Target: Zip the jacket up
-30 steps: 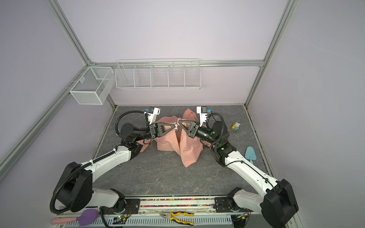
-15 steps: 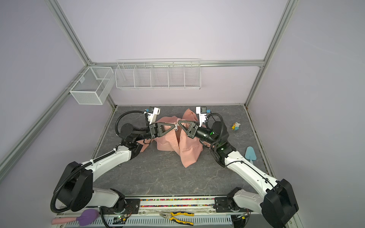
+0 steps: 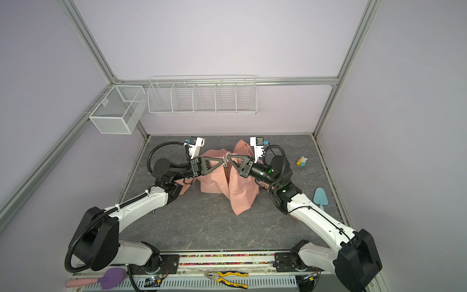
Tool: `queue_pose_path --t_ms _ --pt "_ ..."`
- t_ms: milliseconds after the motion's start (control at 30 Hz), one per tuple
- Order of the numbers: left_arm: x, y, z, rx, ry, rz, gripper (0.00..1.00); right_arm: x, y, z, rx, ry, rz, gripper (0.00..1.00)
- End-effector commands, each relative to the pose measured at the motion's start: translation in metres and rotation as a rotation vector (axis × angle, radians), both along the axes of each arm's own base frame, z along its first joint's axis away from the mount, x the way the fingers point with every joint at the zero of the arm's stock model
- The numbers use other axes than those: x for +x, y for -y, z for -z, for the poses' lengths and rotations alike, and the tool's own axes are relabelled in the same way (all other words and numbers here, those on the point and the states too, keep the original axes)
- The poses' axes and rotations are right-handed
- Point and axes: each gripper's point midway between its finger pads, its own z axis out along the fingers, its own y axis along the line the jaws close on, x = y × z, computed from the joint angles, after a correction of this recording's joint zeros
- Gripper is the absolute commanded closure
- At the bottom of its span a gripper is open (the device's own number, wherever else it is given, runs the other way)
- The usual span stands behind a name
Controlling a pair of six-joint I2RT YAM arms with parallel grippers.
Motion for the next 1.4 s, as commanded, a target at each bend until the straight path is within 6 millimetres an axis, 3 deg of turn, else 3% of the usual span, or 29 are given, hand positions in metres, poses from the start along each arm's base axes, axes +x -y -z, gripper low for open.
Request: queue_pose_path --t_ms 0,1367 --pt "-0.003 -0.003 -0.007 -0.033 0.032 0.011 1.0 -0.01 0.002 -0.006 0.003 0.046 -0.006 0.94" --pt "0.01 -0.015 -0.012 -0.085 0.002 -0.019 1.0 -0.024 -0.01 0.024 -0.079 -0.007 -0.023 0.94"
